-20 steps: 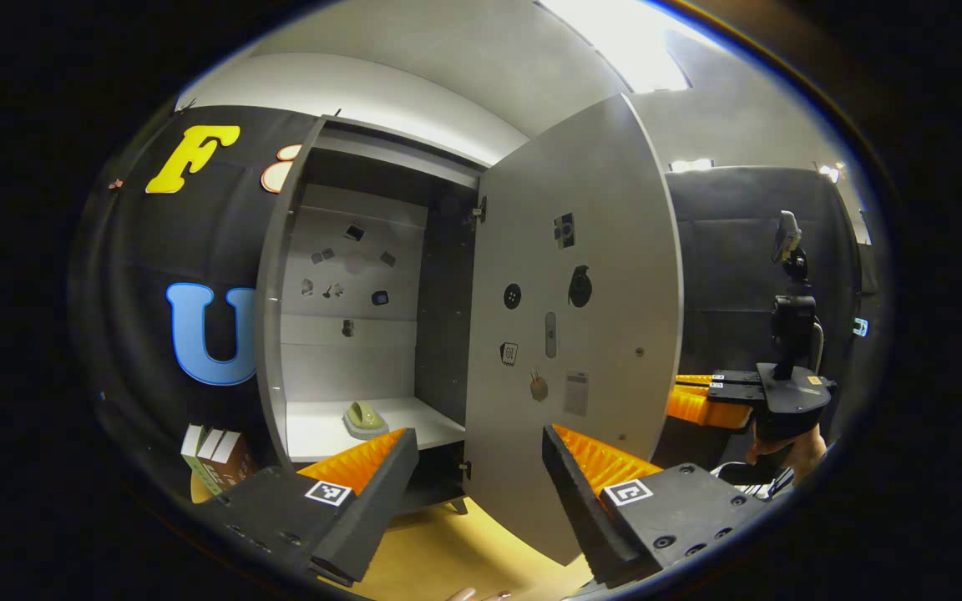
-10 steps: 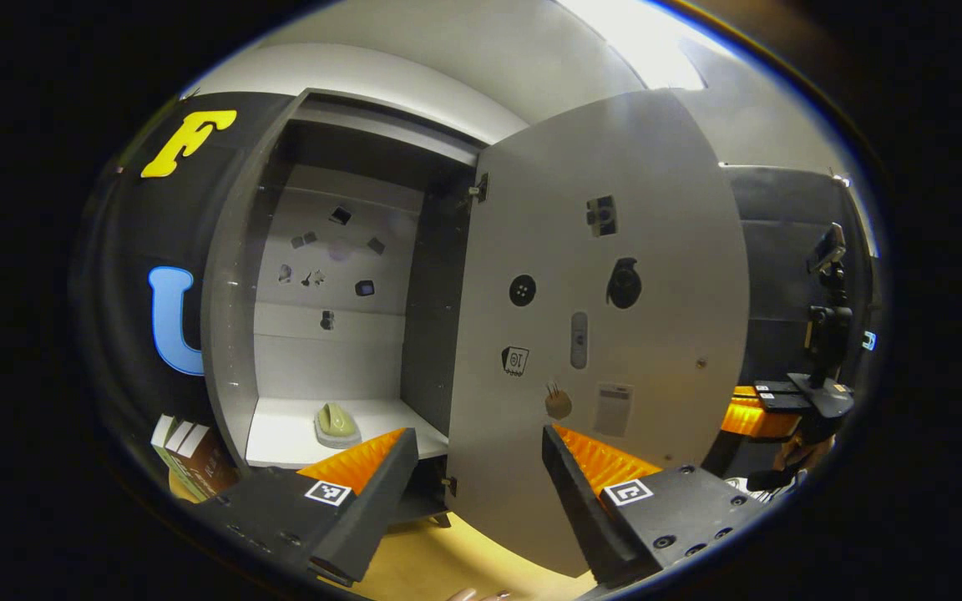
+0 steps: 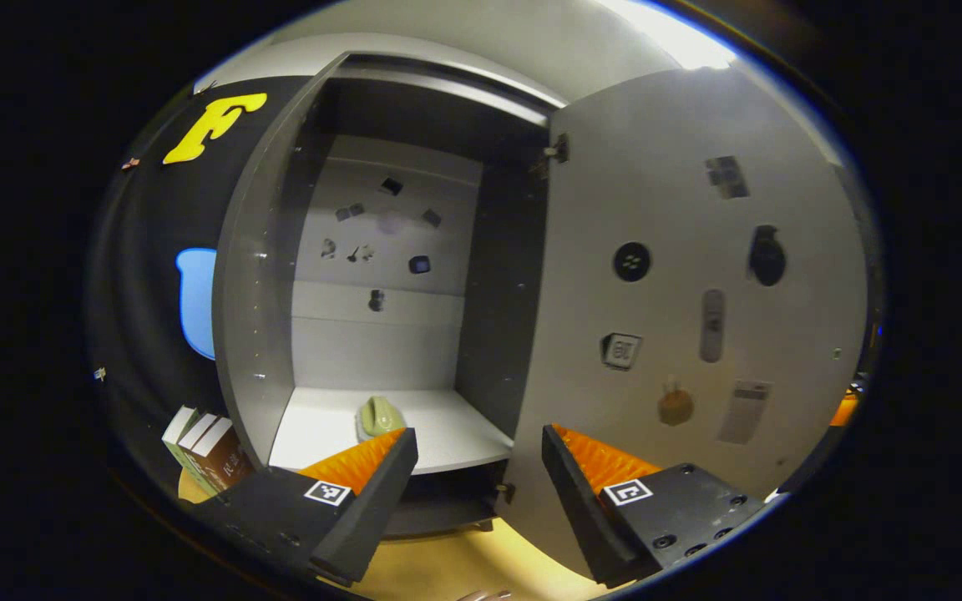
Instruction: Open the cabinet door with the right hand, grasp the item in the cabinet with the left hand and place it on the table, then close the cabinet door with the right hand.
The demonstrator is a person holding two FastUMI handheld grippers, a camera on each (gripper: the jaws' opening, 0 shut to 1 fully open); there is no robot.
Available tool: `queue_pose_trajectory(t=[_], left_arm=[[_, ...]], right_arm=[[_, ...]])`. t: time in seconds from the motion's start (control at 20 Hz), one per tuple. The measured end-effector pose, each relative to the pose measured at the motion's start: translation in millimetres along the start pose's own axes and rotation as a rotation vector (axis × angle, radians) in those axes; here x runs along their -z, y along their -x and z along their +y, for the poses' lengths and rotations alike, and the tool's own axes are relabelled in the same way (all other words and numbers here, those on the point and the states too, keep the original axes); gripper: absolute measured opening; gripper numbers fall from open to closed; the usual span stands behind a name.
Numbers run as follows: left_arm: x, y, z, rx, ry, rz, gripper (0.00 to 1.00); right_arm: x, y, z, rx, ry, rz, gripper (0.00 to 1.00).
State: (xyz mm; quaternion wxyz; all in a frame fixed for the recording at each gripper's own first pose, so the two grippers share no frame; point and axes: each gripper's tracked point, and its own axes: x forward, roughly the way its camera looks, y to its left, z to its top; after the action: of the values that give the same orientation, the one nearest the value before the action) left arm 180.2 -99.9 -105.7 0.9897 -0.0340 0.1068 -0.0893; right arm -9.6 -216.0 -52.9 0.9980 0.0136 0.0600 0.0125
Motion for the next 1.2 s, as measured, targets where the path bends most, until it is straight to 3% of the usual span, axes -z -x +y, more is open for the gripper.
queue_pose_trajectory(t=[0.05,0.1,0.25,0.45,0.5,0.7,0.95,1.2], left_arm=[[3.9,-12.9,8.0,-0.013,0.031,0.015,0.94],[4.2,-23.0,14.7,-0.022,0.046,0.022,0.91],[1.3,-54.7,44.0,-0.091,0.012,0.041,0.94],[2.5,-102.2,67.9,-0.146,-0.075,0.073,0.94],[5.9,-113.2,72.0,-0.154,-0.081,0.086,0.94],[14.6,-156.0,94.3,-0.196,-0.071,0.113,0.94],[34.3,-189.5,116.0,-0.227,-0.100,0.215,0.93],[48.2,-216.0,121.2,-0.217,-0.046,0.295,0.83]], right_arm=[[-0.9,6.5,-11.2,0.028,0.000,0.004,0.09],[2.4,-1.9,-21.7,0.055,-0.002,0.006,0.16],[6.4,2.7,-58.1,0.155,-0.003,0.022,0.25],[9.7,-5.6,-97.7,0.246,0.059,0.018,0.80],[12.1,-10.2,-101.9,0.249,0.060,0.020,0.88],[17.0,-21.5,-123.5,0.270,0.044,0.023,0.99],[28.7,-38.0,-142.5,0.281,0.015,0.042,0.98],[38.5,-56.1,-150.1,0.266,0.009,0.057,0.98]])
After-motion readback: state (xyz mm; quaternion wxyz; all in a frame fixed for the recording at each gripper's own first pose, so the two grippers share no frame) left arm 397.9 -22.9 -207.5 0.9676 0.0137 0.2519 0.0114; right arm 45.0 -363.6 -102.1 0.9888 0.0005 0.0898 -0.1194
